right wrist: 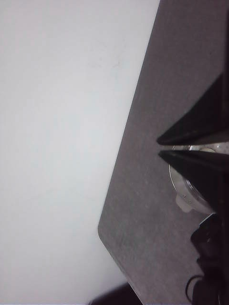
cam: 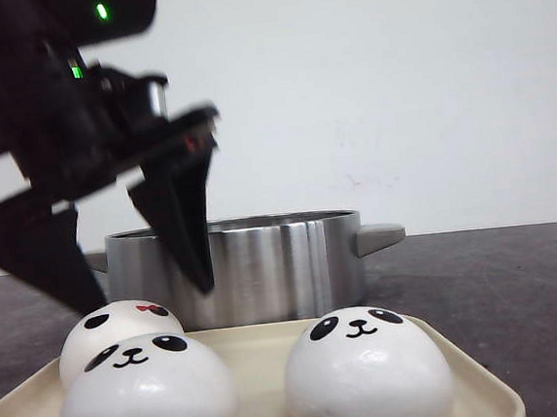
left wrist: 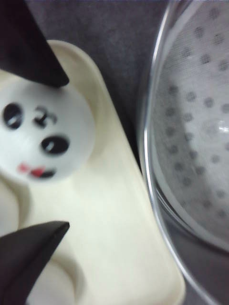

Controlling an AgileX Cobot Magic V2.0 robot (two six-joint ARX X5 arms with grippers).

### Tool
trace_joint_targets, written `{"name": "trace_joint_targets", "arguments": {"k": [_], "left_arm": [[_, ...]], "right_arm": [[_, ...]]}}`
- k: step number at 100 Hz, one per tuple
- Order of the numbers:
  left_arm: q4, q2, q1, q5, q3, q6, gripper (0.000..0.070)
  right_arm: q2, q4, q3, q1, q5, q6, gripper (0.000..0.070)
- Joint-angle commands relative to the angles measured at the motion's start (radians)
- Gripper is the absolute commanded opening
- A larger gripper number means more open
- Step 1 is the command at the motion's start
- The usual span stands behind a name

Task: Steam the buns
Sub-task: 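Lift the bun with the left gripper and carry it over the pot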

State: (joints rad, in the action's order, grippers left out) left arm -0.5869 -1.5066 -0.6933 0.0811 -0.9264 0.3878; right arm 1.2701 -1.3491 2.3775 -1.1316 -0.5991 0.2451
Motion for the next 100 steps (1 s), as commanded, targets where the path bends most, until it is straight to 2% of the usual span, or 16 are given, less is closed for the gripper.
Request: {"name": "trace_joint_targets", "arguments": {"k": [1, 11, 15, 18, 20, 23, 24, 27, 29, 70, 91, 100], "left_arm": [[0.0, -0.051, -0.003, -0.004, -0.013, -0.033, 0.0604], [-0.015, -0.105, -0.003, -0.005, -0.013, -0.032, 0.0589], [-0.019, -0.12, -0.003, -0.005, -0.013, -0.032, 0.0547], [-0.022, -0.129, -0.003, -0.004, -0.013, -0.034, 0.0425], [-0.025, -0.131, -0.003, -0.004, -0.013, -0.037, 0.0284], [-0.029, -0.133, -0.003, -0.004, -0.013, -0.046, 0.0006], [-0.03, -0.133, -0.003, -0.005, -0.013, -0.049, 0.0], [-0.026, -0.132, -0.003, -0.006, -0.013, -0.049, 0.0041], [-0.025, -0.129, -0.003, -0.006, -0.014, -0.049, 0.0], [-0.088, 0.152, -0.03, 0.032, -0.114, -0.047, 0.0], [-0.093, 0.214, -0.027, 0.019, -0.205, -0.05, 0.0], [-0.085, 0.198, -0.008, -0.028, -0.259, -0.097, 0.0]], "right_arm": [[0.011, -0.067, 0.023, -0.013, 0.002, 0.018, 0.0012], [0.011, -0.067, 0.023, -0.013, 0.014, 0.021, 0.0012], [0.01, -0.067, 0.023, -0.013, 0.025, 0.023, 0.0012], [0.01, -0.067, 0.023, -0.013, 0.027, 0.027, 0.0012], [0.01, -0.067, 0.023, -0.013, 0.026, 0.029, 0.0012], [0.01, -0.067, 0.023, -0.013, 0.026, 0.029, 0.0012], [0.01, -0.067, 0.023, -0.013, 0.026, 0.029, 0.0012], [0.01, -0.067, 0.023, -0.013, 0.026, 0.029, 0.0012], [0.01, -0.067, 0.023, -0.013, 0.026, 0.029, 0.0012], [0.019, -0.067, 0.023, -0.013, 0.023, 0.026, 0.0012], [0.033, -0.067, 0.023, -0.013, 0.024, 0.019, 0.0012], [0.04, -0.067, 0.023, -0.013, 0.024, 0.016, 0.0012]]}}
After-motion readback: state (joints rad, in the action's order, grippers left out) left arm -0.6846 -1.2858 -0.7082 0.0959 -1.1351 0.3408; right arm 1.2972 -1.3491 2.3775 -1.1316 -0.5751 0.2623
